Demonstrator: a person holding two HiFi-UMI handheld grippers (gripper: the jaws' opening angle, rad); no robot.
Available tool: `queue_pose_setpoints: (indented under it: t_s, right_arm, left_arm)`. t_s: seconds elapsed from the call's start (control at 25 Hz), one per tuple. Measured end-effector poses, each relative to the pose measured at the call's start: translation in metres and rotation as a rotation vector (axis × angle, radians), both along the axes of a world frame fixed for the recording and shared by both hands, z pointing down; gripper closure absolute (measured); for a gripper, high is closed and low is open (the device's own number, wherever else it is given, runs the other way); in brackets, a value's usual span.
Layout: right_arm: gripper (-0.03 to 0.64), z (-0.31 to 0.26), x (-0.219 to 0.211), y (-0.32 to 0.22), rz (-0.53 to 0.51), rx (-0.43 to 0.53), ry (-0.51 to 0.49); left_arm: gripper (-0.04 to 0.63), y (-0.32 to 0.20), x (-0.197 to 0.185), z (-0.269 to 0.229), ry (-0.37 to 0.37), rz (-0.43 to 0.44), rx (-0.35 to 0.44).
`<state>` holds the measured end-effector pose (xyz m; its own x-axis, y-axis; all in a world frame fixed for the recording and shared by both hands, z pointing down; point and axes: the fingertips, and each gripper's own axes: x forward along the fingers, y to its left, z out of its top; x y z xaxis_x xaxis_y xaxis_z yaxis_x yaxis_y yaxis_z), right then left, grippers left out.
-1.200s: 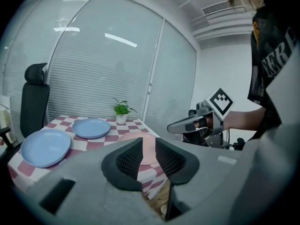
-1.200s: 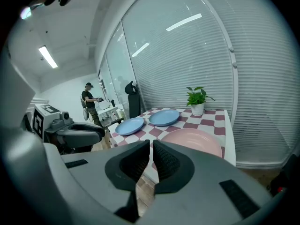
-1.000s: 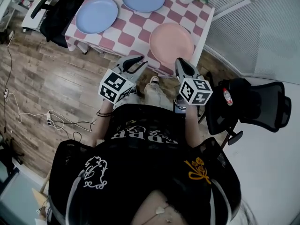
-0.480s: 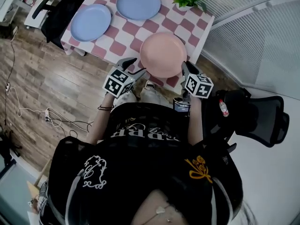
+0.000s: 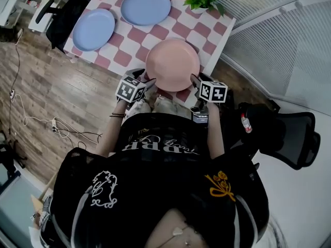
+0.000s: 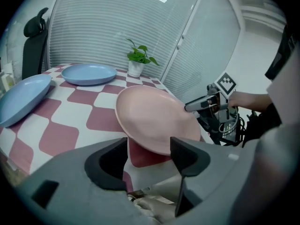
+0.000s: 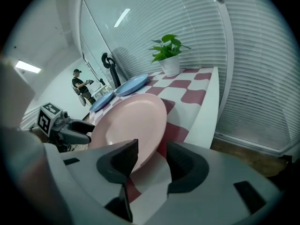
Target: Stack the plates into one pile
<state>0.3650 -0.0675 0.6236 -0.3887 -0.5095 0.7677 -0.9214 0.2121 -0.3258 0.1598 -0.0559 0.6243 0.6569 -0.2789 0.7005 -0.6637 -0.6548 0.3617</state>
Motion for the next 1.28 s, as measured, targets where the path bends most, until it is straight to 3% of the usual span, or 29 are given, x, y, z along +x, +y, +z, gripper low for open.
queue_pose_setpoints:
  t_s: [0.2, 0.56, 1.04, 1.28]
  right_arm:
    - [0.462, 0.012, -0.009, 0.003, -0.064, -0.036, 0.004]
    - [0.497, 0.006, 0.000, -0.003, -0.025, -0.077, -0.045]
    - [0.508, -0.039, -0.028, -0.028, -0.042, 0.030, -0.110]
    - [0.514, -0.052, -0.056, -0.038, 0.006, 0.062, -0.073]
  left_arm:
    - [0.310, 0.000, 0.008, 0.010, 0.004, -0.021, -0.017]
    - [0.310, -0.002, 0.016, -0.003, 0.018, -0.070, -0.018]
    - [0.310, -0.014, -0.010, -0.043, 0.011, -0.131, 0.093]
    - [0.310, -0.029, -0.039, -0.052, 0.021, -0.094, 0.129]
